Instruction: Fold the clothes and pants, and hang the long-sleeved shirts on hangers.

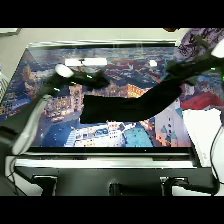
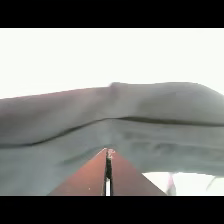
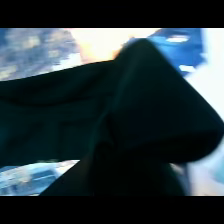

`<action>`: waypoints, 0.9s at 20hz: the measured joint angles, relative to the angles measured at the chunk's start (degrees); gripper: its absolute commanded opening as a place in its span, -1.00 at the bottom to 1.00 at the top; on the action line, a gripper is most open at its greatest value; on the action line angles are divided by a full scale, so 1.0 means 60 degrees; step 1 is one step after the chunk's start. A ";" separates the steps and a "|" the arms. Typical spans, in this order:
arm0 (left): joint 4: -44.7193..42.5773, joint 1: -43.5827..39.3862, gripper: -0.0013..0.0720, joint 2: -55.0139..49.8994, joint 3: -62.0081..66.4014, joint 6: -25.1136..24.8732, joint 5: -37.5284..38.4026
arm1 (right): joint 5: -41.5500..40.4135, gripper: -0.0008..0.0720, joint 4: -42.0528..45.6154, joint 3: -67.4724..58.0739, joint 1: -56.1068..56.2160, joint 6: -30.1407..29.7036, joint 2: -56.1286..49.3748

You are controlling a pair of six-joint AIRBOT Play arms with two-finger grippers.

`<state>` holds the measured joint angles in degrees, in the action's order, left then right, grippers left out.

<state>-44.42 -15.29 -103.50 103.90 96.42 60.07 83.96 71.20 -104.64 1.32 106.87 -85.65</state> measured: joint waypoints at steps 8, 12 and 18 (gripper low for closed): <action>-0.2608 0.3260 -0.92 0.2718 0.0000 0.0106 0.2626 | -0.2495 -0.90 -0.0069 0.0000 0.3803 0.1759 -0.1198; -0.2856 0.3967 -0.92 0.3133 0.0000 0.0102 0.2929 | -0.3486 -0.90 -0.0040 0.0000 0.4699 0.2259 -0.2055; -0.2983 0.4222 -0.92 0.3242 0.0000 -0.0047 0.3049 | -0.4284 -0.90 -0.0306 0.0000 0.4998 0.2481 -0.2969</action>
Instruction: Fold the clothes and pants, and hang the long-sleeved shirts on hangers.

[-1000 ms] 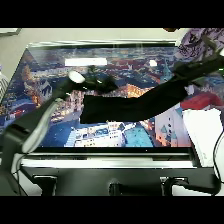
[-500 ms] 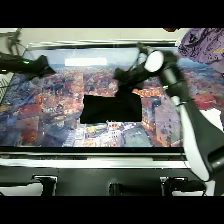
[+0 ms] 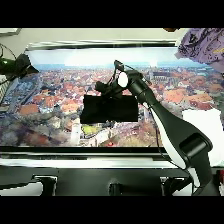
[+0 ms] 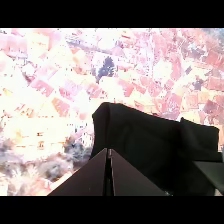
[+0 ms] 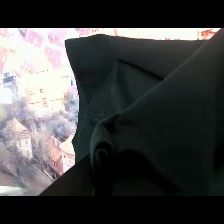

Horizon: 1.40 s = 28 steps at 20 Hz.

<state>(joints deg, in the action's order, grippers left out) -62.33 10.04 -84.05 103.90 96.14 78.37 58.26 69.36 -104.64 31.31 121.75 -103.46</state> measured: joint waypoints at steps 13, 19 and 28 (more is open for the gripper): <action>-0.0026 0.0036 -0.92 -0.0025 0.0000 -0.0051 0.0018 | 0.0204 -0.86 -0.1177 0.0000 0.0066 -0.1086 -0.0758; -0.0044 0.0036 -0.92 -0.0025 0.0000 -0.0051 0.0018 | -0.0069 0.18 -0.2280 0.0000 0.0058 -0.2080 -0.1035; -0.0051 0.0036 -0.92 -0.0025 0.0000 -0.0044 0.0022 | 0.0612 0.58 -0.2382 -0.0663 -0.2007 -0.2685 0.0197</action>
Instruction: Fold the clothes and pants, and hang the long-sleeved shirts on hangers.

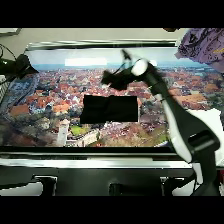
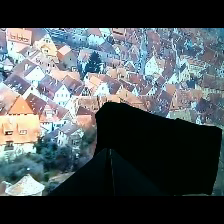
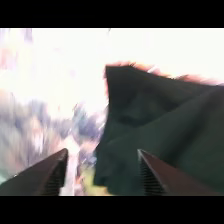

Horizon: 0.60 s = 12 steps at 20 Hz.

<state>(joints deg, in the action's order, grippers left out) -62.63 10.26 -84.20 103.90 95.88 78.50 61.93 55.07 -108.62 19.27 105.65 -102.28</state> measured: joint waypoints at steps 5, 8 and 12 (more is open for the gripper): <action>0.0000 0.0000 -0.92 0.0000 0.0000 0.0000 0.0004 | 0.1982 0.63 -0.0648 0.0313 -0.3060 -0.1056 0.0204; 0.0000 0.0000 -0.92 0.0000 0.0000 -0.0004 0.0000 | 0.2612 0.63 -0.1158 0.1406 -0.4255 -0.2095 0.0208; 0.0000 0.0000 -0.92 0.0000 0.0000 -0.0004 0.0004 | 0.2561 0.60 -0.1810 0.3067 -0.4732 -0.3391 -0.0007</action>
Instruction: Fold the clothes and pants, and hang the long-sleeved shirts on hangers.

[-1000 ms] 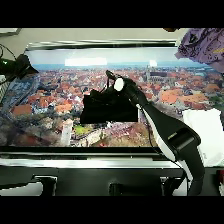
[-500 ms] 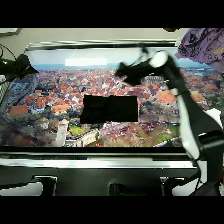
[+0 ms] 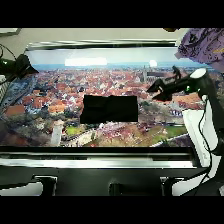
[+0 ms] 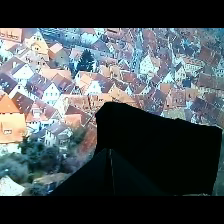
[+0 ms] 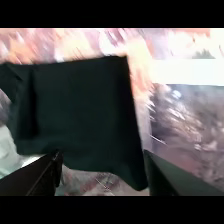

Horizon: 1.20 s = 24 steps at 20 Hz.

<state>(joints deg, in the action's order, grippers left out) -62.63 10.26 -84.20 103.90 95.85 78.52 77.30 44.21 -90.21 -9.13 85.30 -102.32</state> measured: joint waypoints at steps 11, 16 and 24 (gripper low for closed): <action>0.0000 0.0000 -0.92 0.0000 0.0000 0.0022 -0.0004 | -0.1031 0.22 -0.1497 0.1690 0.0710 -0.1963 -0.1129; 0.0004 0.0000 -0.92 0.0000 0.0000 0.0029 -0.0004 | -0.1355 -0.90 -0.1534 0.1734 0.1290 -0.2127 -0.1351; 0.0000 0.0000 -0.92 0.0000 0.0000 0.0036 -0.0007 | -0.0958 -0.90 -0.1501 -0.0047 0.0743 -0.1308 -0.0769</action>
<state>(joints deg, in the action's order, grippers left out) -62.63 10.26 -84.20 103.90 96.07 78.48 71.55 35.20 -90.50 -4.67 77.45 -106.94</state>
